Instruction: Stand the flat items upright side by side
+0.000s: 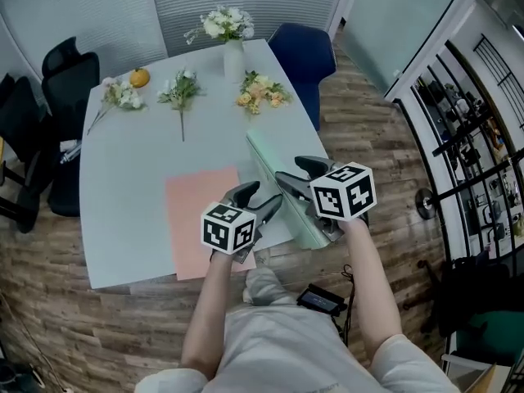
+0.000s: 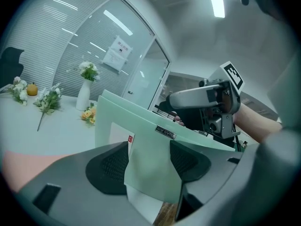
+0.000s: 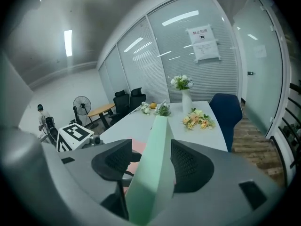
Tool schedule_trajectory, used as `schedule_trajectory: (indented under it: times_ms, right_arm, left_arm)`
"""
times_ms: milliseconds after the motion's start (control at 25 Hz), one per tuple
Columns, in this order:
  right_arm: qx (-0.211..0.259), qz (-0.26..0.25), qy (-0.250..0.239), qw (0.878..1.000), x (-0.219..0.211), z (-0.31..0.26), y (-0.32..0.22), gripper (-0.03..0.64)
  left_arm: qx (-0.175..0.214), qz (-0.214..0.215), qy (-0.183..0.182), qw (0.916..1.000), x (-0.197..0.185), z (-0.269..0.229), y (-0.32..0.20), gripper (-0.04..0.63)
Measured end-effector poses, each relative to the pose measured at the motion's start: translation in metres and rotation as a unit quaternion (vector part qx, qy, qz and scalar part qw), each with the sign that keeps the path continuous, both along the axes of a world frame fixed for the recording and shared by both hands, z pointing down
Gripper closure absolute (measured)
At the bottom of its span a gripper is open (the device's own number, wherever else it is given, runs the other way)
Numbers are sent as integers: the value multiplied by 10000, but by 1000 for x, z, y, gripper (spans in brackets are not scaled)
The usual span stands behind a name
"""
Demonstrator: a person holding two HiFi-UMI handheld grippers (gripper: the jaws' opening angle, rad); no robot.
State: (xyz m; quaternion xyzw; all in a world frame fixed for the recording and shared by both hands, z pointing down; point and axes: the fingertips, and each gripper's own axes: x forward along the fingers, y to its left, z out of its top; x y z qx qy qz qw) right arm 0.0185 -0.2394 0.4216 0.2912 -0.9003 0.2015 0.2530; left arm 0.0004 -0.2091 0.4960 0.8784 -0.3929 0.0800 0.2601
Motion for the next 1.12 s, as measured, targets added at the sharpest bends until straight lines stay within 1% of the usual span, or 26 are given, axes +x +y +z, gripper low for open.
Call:
schedule_trajectory:
  times_ms: [160, 400, 560, 880, 1000, 1120]
  right_arm:
    - [-212, -188, 258, 9993, -13, 10, -16, 351]
    - [-620, -162, 422, 9971, -24, 29, -36, 344]
    - [-754, -188, 663, 9948, -28, 40, -44, 341]
    - [-1011, -118, 992, 9898, -28, 51, -53, 341]
    - [-1128, -164, 1101, 9874, -28, 56, -52, 357]
    - [-1115, -171, 1263, 9856, -28, 58, -52, 368]
  left_arm:
    - [17, 17, 64, 10000, 2, -2, -6, 322]
    - [3, 105, 145, 9998, 5, 1, -12, 321]
    - [-11, 132, 188, 9997, 6, 3, -15, 321]
    - [-46, 210, 292, 9993, 7, 2, -20, 321]
    - [-53, 234, 313, 9992, 10, 3, -20, 321]
    - [-56, 238, 330, 9992, 12, 3, -20, 321]
